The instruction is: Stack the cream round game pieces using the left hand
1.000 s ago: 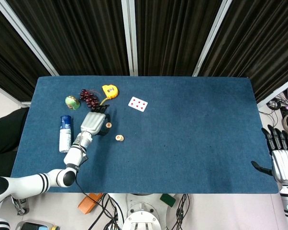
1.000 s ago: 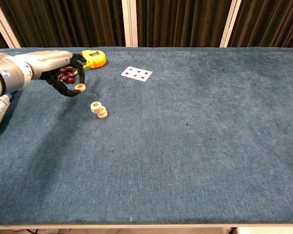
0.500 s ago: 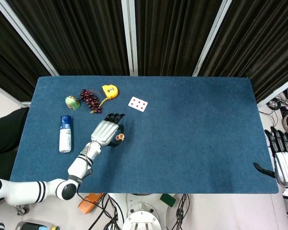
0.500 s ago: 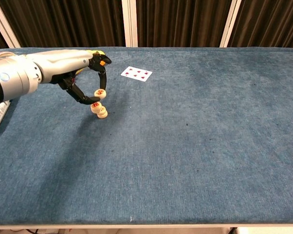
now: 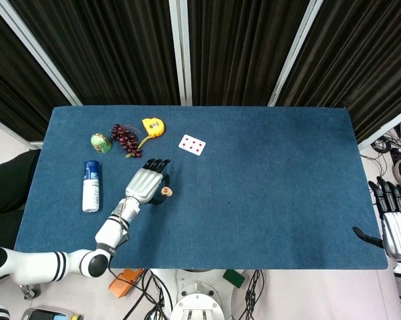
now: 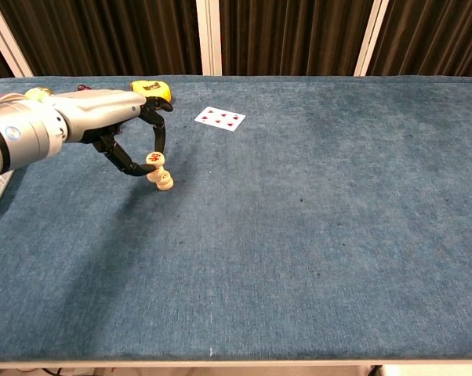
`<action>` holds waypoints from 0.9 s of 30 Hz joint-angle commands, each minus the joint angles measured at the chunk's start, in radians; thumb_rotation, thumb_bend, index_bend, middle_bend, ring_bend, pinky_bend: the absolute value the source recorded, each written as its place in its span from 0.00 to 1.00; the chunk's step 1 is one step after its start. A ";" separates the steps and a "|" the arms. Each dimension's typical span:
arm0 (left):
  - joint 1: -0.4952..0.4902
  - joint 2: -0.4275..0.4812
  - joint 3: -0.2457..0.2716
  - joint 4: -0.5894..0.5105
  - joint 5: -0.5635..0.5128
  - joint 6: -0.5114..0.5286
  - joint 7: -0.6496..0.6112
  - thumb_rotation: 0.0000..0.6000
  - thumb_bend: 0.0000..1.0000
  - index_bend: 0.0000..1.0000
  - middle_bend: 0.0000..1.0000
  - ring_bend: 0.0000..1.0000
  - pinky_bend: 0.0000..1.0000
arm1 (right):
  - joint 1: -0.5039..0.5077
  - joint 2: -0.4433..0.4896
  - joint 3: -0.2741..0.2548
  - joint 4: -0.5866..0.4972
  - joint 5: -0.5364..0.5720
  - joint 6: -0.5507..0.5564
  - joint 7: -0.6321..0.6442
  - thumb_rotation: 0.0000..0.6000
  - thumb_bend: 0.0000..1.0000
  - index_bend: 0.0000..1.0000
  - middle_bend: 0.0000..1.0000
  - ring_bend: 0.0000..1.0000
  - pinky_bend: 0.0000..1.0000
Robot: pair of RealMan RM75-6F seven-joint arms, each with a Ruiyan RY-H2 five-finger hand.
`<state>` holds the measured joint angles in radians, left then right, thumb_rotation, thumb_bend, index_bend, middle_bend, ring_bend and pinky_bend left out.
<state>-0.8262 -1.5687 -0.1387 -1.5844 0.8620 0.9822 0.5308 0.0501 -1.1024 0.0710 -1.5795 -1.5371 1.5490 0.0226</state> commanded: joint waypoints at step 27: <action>-0.001 0.001 0.009 0.009 -0.014 0.002 0.005 1.00 0.31 0.42 0.00 0.00 0.00 | 0.001 0.003 0.002 -0.011 0.002 -0.004 -0.009 1.00 0.17 0.00 0.04 0.00 0.00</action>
<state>-0.8275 -1.5679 -0.1297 -1.5757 0.8484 0.9842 0.5359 0.0512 -1.0992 0.0732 -1.5901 -1.5353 1.5453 0.0133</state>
